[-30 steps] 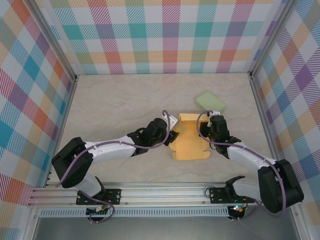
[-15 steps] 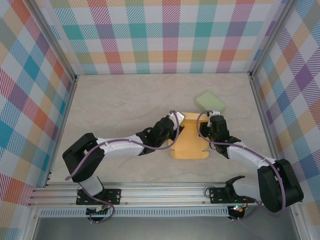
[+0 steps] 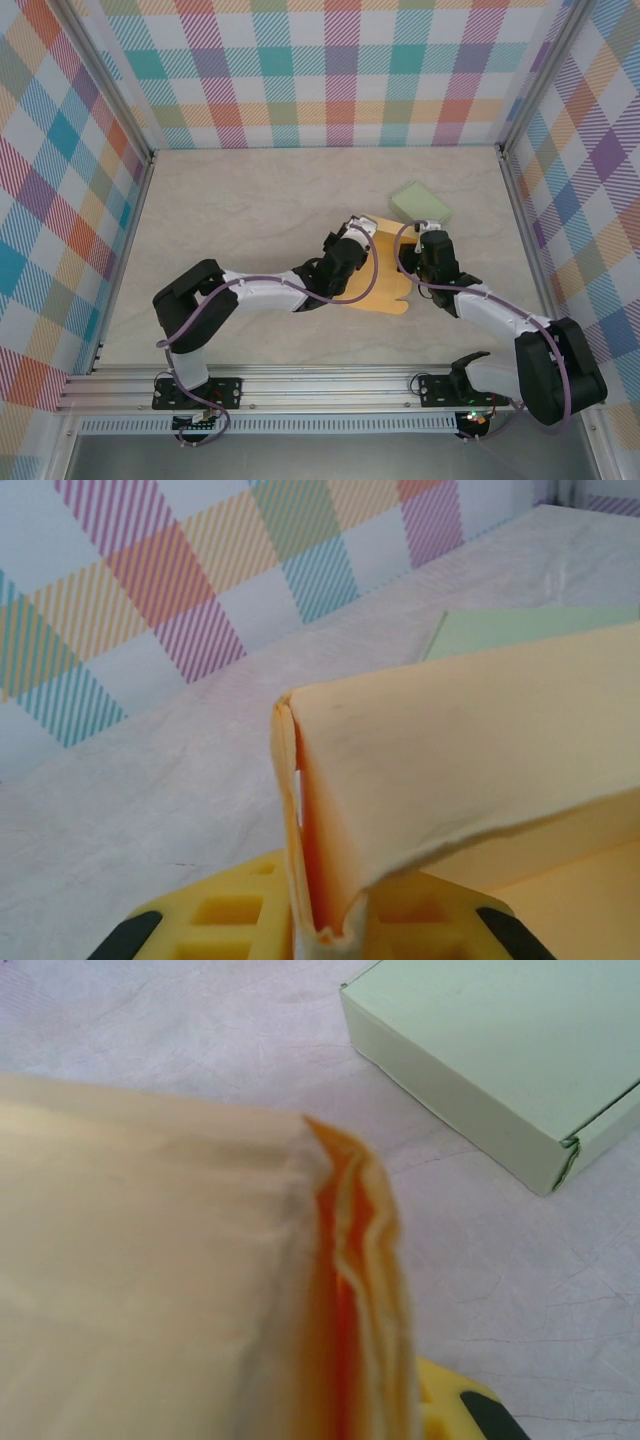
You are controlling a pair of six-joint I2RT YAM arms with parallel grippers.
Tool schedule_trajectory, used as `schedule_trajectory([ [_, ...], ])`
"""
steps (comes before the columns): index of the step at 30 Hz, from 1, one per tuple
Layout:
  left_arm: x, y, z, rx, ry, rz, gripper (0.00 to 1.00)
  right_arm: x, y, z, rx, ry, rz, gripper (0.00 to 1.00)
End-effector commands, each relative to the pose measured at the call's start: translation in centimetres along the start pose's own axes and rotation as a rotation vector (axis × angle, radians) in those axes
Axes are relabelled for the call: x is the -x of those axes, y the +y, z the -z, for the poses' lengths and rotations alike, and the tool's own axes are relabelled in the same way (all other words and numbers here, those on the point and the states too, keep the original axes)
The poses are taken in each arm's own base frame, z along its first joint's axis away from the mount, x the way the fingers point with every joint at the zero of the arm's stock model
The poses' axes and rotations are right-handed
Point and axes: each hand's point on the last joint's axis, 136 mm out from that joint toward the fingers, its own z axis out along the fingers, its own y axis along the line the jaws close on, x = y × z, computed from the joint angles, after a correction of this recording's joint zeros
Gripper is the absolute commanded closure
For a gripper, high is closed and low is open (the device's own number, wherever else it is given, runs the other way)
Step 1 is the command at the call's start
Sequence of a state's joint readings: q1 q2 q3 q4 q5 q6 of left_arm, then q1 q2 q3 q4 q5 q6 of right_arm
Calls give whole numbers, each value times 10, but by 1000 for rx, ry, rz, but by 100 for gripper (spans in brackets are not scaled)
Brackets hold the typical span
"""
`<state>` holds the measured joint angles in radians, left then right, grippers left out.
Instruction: Fold the paper box
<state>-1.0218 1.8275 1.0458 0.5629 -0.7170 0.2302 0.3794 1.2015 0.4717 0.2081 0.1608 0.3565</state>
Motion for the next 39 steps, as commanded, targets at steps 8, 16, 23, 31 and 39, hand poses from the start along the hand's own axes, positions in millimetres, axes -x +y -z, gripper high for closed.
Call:
schedule_trajectory([
  [8,19,39,-9,359,-40,144,82,-4,32,2,152,-12,-13,100],
  [16,-2,75,-18,558,15,260,81,-7,44,1,175,-16,3,100],
  [23,-10,69,-22,417,28,280,78,-9,45,-2,174,2,3,100],
  [31,2,14,-2,112,9,249,60,-11,41,-5,138,20,2,100],
  [39,22,-19,41,-103,-44,256,44,-12,33,-7,89,37,-3,100],
])
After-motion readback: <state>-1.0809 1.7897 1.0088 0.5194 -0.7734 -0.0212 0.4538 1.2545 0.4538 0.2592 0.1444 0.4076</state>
